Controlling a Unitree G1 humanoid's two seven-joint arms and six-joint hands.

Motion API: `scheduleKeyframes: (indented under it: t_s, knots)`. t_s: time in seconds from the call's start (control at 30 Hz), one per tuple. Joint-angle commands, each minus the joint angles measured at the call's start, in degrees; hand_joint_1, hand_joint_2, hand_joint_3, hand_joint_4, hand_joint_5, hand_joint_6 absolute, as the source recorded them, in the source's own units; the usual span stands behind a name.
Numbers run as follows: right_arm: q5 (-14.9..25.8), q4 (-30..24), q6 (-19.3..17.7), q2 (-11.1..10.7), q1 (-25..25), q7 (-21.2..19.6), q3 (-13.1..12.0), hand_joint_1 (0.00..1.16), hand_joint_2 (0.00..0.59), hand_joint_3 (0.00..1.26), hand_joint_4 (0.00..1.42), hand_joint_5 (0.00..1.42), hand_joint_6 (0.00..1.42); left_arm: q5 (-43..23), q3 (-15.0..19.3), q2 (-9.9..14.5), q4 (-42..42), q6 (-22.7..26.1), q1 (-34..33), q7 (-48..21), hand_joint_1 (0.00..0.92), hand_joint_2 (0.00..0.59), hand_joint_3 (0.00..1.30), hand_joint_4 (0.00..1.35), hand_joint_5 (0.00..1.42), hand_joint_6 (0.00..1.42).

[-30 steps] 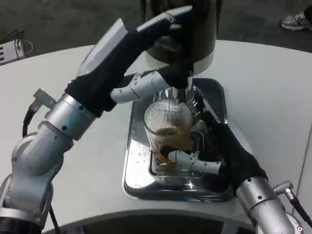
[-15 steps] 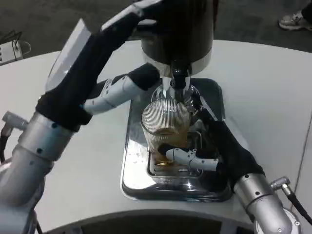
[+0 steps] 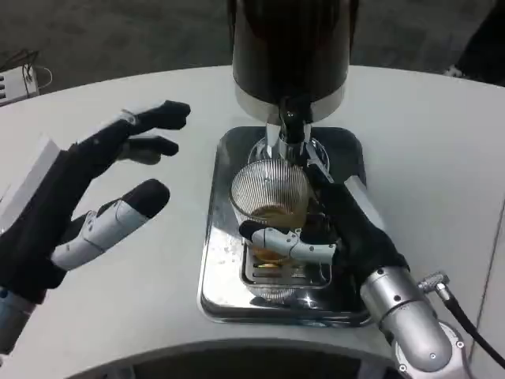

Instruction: Grasp the cup under the faucet to collect the drink, then remove the cup.

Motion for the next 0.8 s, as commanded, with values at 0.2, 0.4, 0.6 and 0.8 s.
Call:
scheduleKeyframes:
  t_s: [0.2,0.4,0.6,0.8]
  knots:
    - [-0.4,3.5,-2.0,1.7,-2.3,-2.1,1.4,0.83,0.192,0.00,0.00,0.00,0.00,-1.1,2.9,1.8,-3.6,1.2,8.1,-0.8,0.000,0.094,0.31,0.28,0.38,0.41]
    - [-1.2,4.6,-2.5,2.6,-2.4,-4.1,2.3,0.83,0.192,0.00,0.00,0.00,0.00,-1.6,4.1,2.2,-4.7,1.8,10.4,-1.0,0.000,0.094,0.31,0.28,0.38,0.41]
    - [-2.1,5.1,-3.1,3.5,-1.8,-6.8,3.1,0.83,0.192,0.00,0.00,0.01,0.00,-1.9,4.9,2.4,-5.8,2.4,12.2,-1.2,0.000,0.094,0.32,0.28,0.38,0.41]
    - [-3.0,5.5,-3.2,4.5,-1.3,-9.5,3.5,0.84,0.195,0.00,0.01,0.07,0.03,-2.2,5.2,2.4,-6.4,2.8,13.4,-1.2,0.000,0.095,0.32,0.29,0.38,0.41]
